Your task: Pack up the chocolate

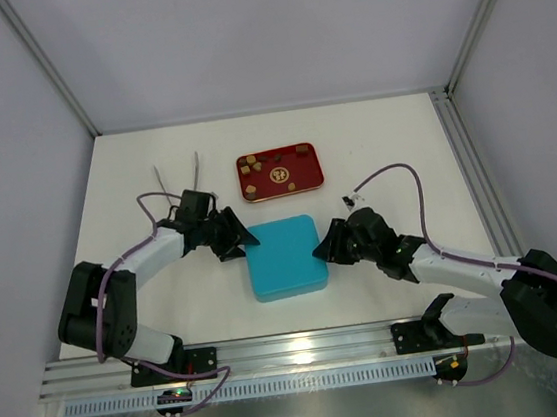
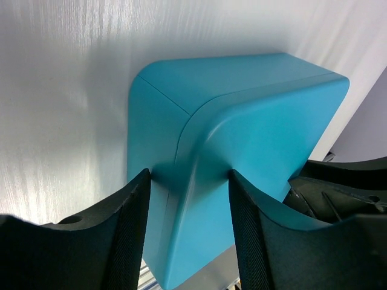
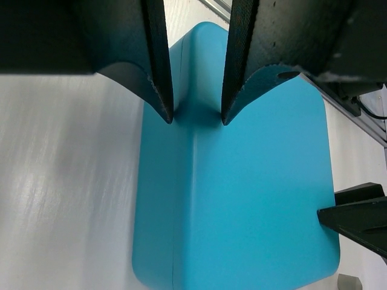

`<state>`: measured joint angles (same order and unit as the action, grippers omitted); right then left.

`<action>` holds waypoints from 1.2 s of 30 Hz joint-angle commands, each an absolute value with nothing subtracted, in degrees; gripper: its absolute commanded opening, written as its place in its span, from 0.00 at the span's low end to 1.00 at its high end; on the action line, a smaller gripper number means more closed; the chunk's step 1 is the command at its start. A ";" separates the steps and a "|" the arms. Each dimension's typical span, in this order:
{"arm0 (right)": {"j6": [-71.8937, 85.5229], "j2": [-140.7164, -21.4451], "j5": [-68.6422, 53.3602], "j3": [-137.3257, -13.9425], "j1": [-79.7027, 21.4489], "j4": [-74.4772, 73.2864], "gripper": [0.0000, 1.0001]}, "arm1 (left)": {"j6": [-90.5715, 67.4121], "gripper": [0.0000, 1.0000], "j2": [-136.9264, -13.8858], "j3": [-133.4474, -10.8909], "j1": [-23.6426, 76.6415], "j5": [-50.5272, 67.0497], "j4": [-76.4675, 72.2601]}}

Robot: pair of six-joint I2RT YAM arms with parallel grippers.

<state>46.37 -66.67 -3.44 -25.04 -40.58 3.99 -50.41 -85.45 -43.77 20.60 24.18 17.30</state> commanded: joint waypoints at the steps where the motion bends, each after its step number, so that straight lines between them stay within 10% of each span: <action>1: 46.41 -68.21 -3.25 -21.45 -43.15 -5.10 0.37 | -47.29 0.38 -91.14 -39.20 20.83 13.18 21.80; 25: 34.55 -54.41 -3.16 -43.58 -33.14 -21.26 0.63 | -34.90 0.65 -76.65 -62.22 20.74 7.65 43.50; 36: 29.63 -46.07 5.52 -51.76 -31.99 -26.80 1.00 | -31.73 0.69 -61.80 -66.36 20.74 7.30 48.95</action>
